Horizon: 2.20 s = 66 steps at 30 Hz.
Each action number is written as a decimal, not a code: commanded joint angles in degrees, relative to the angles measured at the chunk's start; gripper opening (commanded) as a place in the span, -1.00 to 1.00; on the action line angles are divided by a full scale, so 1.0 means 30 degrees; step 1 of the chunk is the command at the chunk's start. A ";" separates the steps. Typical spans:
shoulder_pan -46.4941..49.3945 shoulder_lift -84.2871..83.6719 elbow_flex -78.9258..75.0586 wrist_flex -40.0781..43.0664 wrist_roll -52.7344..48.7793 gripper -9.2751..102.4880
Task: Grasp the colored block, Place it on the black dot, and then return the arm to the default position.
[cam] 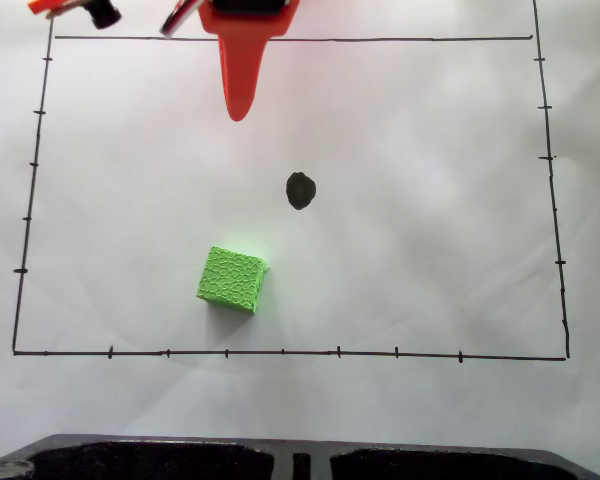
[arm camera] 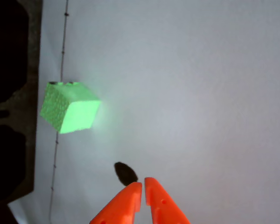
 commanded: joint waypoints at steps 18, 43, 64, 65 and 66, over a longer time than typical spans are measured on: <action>0.0234 0.0234 -0.0088 -0.0234 0.0146 -0.83; 0.0732 -0.3633 -0.1729 -0.1963 0.1904 -0.83; -0.0176 -2.1768 -1.6260 -0.2432 0.8408 -0.68; -0.0176 -2.2500 -1.6787 -0.2285 0.8701 -0.66; -0.0205 -2.3145 -1.7314 -0.2227 0.8906 -0.63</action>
